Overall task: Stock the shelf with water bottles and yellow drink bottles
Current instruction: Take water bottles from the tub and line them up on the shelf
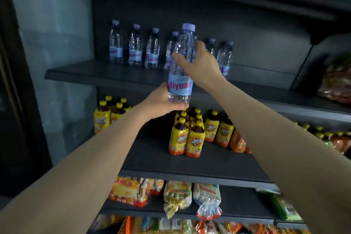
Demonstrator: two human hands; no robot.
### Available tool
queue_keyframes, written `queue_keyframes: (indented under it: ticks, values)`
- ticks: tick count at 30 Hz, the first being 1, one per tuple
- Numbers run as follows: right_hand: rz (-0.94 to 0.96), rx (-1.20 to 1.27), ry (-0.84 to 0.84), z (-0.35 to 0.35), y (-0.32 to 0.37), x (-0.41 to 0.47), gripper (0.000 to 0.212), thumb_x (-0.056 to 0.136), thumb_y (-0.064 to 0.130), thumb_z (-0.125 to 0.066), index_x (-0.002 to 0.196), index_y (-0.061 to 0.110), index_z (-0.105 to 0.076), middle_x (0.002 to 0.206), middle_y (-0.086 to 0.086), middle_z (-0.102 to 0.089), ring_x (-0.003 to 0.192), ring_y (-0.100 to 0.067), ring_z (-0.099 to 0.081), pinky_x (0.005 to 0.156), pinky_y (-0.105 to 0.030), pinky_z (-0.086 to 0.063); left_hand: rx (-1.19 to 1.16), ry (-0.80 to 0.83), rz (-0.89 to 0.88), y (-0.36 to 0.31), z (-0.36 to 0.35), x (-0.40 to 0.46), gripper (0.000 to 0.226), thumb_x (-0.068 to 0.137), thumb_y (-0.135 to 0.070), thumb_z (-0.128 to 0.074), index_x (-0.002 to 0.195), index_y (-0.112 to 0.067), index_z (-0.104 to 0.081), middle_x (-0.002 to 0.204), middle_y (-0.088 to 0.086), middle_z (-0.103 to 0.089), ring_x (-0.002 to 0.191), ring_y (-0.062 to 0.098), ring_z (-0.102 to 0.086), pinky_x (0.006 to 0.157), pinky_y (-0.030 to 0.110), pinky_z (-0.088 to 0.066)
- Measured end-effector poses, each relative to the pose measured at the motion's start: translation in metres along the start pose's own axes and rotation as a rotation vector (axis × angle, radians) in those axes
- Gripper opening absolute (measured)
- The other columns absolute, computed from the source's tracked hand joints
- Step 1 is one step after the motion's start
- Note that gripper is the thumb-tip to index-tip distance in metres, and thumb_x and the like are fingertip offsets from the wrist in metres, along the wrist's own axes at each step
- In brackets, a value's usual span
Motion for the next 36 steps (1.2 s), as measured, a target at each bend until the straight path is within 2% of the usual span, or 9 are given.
queue_keyframes:
  ticks: [4,8,11,15,18,21,29,33,36]
  values:
    - [-0.068,-0.001,-0.060,0.036,-0.020,0.022,0.069,0.083,0.063,-0.061,0.127,0.013,-0.044,0.104,0.000,-0.059,0.088,-0.019,-0.060,0.068,-0.033,-0.048,0.063,0.031,-0.046,-0.030,-0.010,0.041,0.071,0.074,-0.044,-0.082,0.134,-0.031,-0.046,0.120,-0.015,-0.063,0.108,0.005,-0.061,0.087,0.031,-0.051]
    - [-0.182,0.142,-0.142,0.070,-0.068,0.050,0.059,0.076,0.058,-0.069,0.112,0.014,-0.053,0.096,0.002,-0.063,0.083,-0.016,-0.065,0.066,-0.034,-0.055,0.143,0.069,-0.080,-0.054,-0.031,0.093,0.077,0.064,-0.058,-0.080,0.131,-0.036,-0.050,0.120,-0.019,-0.064,0.112,0.005,-0.059,0.104,0.037,-0.046]
    - [-0.218,0.193,-0.182,0.090,-0.110,0.072,0.049,0.077,0.053,-0.073,0.105,0.016,-0.054,0.091,0.005,-0.062,0.080,-0.013,-0.064,0.065,-0.031,-0.054,0.184,0.109,-0.111,-0.070,-0.054,0.133,0.060,0.074,-0.045,-0.082,0.125,-0.036,-0.054,0.117,-0.019,-0.064,0.110,0.004,-0.059,0.101,0.032,-0.044]
    - [-0.266,0.147,-0.192,0.105,-0.173,0.109,0.053,0.075,0.053,-0.072,0.107,0.014,-0.056,0.096,0.000,-0.065,0.084,-0.019,-0.065,0.072,-0.037,-0.058,0.265,0.156,-0.096,-0.069,-0.082,0.189,0.059,0.078,-0.046,-0.079,0.128,-0.037,-0.049,0.119,-0.018,-0.061,0.114,0.009,-0.058,0.094,0.028,-0.045]
    - [-0.283,0.053,-0.194,0.112,-0.220,0.134,0.058,0.075,0.056,-0.070,0.110,0.012,-0.054,0.101,-0.004,-0.065,0.090,-0.025,-0.064,0.069,-0.034,-0.050,0.370,0.118,-0.055,-0.057,-0.091,0.234,0.075,0.079,-0.054,-0.075,0.143,-0.029,-0.043,0.141,-0.005,-0.052,0.125,0.015,-0.052,0.105,0.034,-0.043]
    - [-0.302,-0.003,-0.204,0.115,-0.266,0.152,0.056,0.077,0.053,-0.071,0.112,0.013,-0.053,0.102,-0.004,-0.065,0.091,-0.027,-0.062,0.070,-0.032,-0.046,0.440,0.067,-0.042,-0.048,-0.095,0.271,0.070,0.085,-0.049,-0.071,0.144,-0.025,-0.043,0.147,-0.002,-0.047,0.131,0.018,-0.049,0.106,0.032,-0.040]
    - [-0.370,-0.075,-0.180,0.111,-0.366,0.190,0.055,0.080,0.046,-0.073,0.117,0.013,-0.050,0.098,-0.004,-0.058,0.088,-0.028,-0.057,0.072,-0.033,-0.043,0.564,-0.021,-0.053,-0.044,-0.114,0.349,0.058,0.090,-0.038,-0.069,0.142,-0.024,-0.047,0.144,0.000,-0.051,0.127,0.021,-0.052,0.102,0.035,-0.044]
    - [-0.384,-0.046,-0.161,0.103,-0.402,0.211,0.054,0.081,0.043,-0.073,0.119,0.013,-0.049,0.102,-0.005,-0.060,0.087,-0.028,-0.058,0.071,-0.034,-0.046,0.605,0.011,-0.051,-0.034,-0.132,0.382,0.056,0.092,-0.035,-0.068,0.143,-0.029,-0.047,0.141,0.002,-0.053,0.123,0.021,-0.052,0.090,0.025,-0.039]
    - [-0.387,-0.031,-0.142,0.093,-0.426,0.224,0.053,0.081,0.043,-0.073,0.118,0.013,-0.050,0.106,-0.007,-0.064,0.092,-0.031,-0.062,0.076,-0.038,-0.052,0.652,0.008,-0.064,-0.026,-0.143,0.400,0.054,0.091,-0.036,-0.068,0.141,-0.034,-0.048,0.140,0.004,-0.048,0.122,0.023,-0.051,0.094,0.030,-0.040]
Point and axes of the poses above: each hand's wrist, its own x-axis towards the middle knuckle, its own z-axis out of the back of the hand, y = z × x, the point moved 9 cm from there along x, towards the middle knuckle
